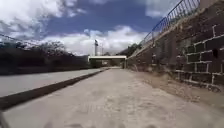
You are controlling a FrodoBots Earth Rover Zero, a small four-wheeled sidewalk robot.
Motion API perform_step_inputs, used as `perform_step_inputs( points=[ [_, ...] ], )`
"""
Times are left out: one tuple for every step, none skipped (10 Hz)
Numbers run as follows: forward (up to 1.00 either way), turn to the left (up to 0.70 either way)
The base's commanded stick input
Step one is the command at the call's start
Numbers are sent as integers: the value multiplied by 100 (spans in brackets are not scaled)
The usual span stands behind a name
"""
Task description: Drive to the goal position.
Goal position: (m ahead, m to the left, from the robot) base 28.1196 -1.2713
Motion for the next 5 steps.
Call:
perform_step_inputs(
  points=[
    [100, 0],
    [100, 0],
    [100, 0],
    [100, 0],
    [100, 0]
  ],
)
